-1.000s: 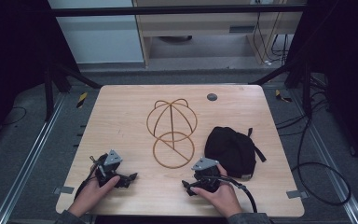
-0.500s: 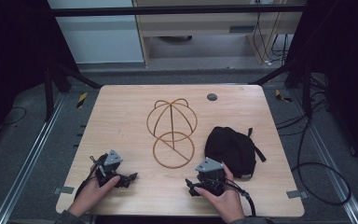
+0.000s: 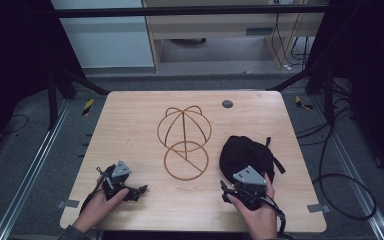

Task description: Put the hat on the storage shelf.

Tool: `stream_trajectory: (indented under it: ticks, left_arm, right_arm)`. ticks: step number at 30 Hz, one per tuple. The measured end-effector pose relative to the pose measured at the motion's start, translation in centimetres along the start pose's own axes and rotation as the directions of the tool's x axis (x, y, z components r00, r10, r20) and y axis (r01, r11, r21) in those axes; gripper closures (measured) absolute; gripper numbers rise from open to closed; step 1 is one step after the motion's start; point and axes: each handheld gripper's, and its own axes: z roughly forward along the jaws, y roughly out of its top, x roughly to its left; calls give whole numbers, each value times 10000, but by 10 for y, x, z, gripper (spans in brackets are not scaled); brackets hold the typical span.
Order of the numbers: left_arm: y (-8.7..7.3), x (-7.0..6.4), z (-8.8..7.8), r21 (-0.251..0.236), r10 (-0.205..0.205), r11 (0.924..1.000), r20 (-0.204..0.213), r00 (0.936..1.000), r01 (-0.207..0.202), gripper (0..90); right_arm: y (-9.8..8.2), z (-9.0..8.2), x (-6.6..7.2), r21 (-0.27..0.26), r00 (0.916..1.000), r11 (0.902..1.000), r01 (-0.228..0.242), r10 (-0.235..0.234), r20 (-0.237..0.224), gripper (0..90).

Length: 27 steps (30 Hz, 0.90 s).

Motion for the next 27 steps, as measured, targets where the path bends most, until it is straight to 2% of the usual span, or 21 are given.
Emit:
stream_trajectory:
  ticks: [2, 3, 6, 7, 8, 15, 19, 20, 22, 27]
  left_arm:
    - [0, 0, 0, 4, 3, 10000, 1, 10000, -3, 0]
    - [0, 0, 0, 0, -2, 10000, 1, 10000, 2, 0]
    - [0, 0, 0, 6, 15, 10000, 11, 10000, -15, 0]
    - [0, 0, 0, 12, 26, 10000, 18, 10000, -26, 0]
    - [0, 0, 0, 12, 26, 10000, 18, 10000, -26, 0]
    - [0, 0, 0, 3, 4, 10000, 1, 10000, -4, 0]
    - [0, 0, 0, -22, -23, 10000, 3, 10000, 23, 0]
    - [0, 0, 0, -16, -17, 10000, 3, 10000, 17, 0]
    - [0, 0, 0, -20, -1, 10000, 5, 10000, 1, 0]
    - [0, 0, 0, -4, -5, 10000, 7, 10000, 5, 0]
  right_arm:
    - [-1, -2, -2, -84, 9998, 10000, -31, 33, 172, 110]
    - [-4, -6, -8, -129, 9983, 9999, -105, 112, 580, 104]
    - [-5, -8, -11, -174, 9972, 9995, -279, 290, 695, 105]
    - [-8, -10, -16, -154, 9951, 9983, -557, 568, 809, 104]
    - [-8, -10, -16, -154, 9951, 9983, -557, 568, 809, 104]
    - [-11, -12, -33, 333, 9871, 9935, -1090, 1042, 1214, 99]
    - [-8, -14, -41, 571, 9863, 9910, -1210, 1136, 1195, 100]
    - [-5, -15, -47, 772, 9857, 9894, -1233, 1131, 1252, 102]
    - [-2, -17, -52, 1022, 9866, 9862, -1306, 1191, 1119, 101]
    - [8, -18, -64, 1793, 9929, 9779, -1075, 964, 696, 91]
